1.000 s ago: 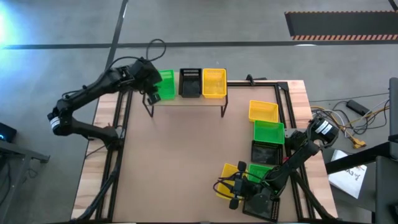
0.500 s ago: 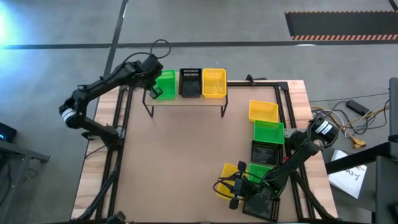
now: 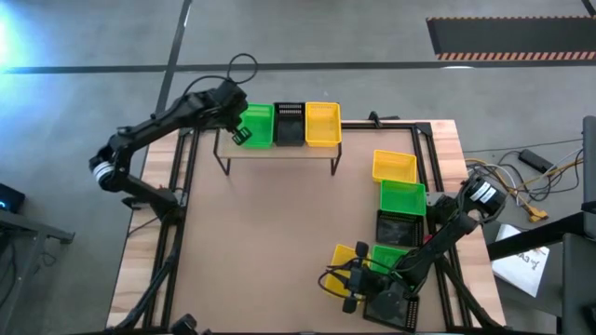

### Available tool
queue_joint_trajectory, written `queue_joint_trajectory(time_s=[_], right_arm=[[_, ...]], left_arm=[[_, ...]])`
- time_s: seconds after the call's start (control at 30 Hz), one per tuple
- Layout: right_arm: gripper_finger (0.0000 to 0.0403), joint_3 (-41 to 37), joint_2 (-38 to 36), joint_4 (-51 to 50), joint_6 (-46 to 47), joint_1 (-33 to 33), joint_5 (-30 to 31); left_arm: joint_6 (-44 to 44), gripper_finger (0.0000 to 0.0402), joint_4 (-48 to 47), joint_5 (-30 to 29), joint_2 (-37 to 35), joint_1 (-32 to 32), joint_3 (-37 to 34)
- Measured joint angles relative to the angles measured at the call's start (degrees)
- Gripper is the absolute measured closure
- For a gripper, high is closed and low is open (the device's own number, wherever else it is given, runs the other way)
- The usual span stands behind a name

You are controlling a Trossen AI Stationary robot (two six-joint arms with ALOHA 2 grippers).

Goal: Stack baskets on shelf by color
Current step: Put the bottom left green bin on the shelf, then stack the bottom yellow bin on the yellow bin on the shelf

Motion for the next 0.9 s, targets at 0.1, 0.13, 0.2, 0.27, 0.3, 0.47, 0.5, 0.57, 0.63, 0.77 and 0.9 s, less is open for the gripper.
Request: queue_joint_trajectory(time_s=[0.1, 0.13, 0.2, 0.27, 0.3, 0.47, 0.5, 0.57, 0.63, 0.77, 0.9], right_arm=[[0.0374, 0.0, 0.0, 0.1, 0.3, 0.0, 0.0], [0.0374, 0.0, -0.1, 0.0, 0.3, 0.1, 0.0], [0.0374, 0.0, -0.7, -0.2, 0.3, 0.4, 0.0], [0.0374, 0.0, -1.3, -0.1, 0.3, 0.7, 0.1], [0.0374, 0.0, -1.7, -0.1, 0.2, 0.8, 0.0], [0.0374, 0.3, -4.1, -0.3, -0.3, 2.8, 0.1], [0.0374, 1.0, -4.4, -0.8, -0.5, 3.5, 0.1], [0.0374, 3.2, -4.5, -3.2, -0.7, 5.2, 0.0], [0.0374, 6.4, -3.9, -7.4, 0.6, 6.7, -0.1], [0.0381, 14.1, -0.5, -20.7, 11.5, 8.2, -6.5], [0.0383, 19.2, 4.1, -28.2, 23.0, 8.3, -16.4]], left_arm=[[0.0, 0.0396, -0.1, 0.0, -1.6, 0.0, -0.1], [0.0, 0.0396, -0.1, -0.2, -2.2, 0.0, -0.1], [0.0, 0.0396, -0.1, -0.4, -3.6, 0.0, -0.1], [0.1, 0.0396, -0.1, -0.5, -5.2, 0.0, -0.1], [0.2, 0.0396, -0.1, -0.5, -6.0, 0.0, -0.2], [1.9, 0.0396, -0.2, -0.7, -11.6, -1.6, -0.8], [2.2, 0.0396, -0.2, -0.7, -13.1, -2.7, -1.2], [2.3, 0.0396, 0.0, -0.6, -16.3, -5.7, -2.3], [1.8, 0.0396, 0.0, -0.7, -19.6, -9.9, -3.8], [-1.3, 0.0396, 1.9, -0.6, -26.1, -21.3, -9.1], [-8.9, 0.0396, 7.9, -0.7, -31.2, -33.9, -16.8]])
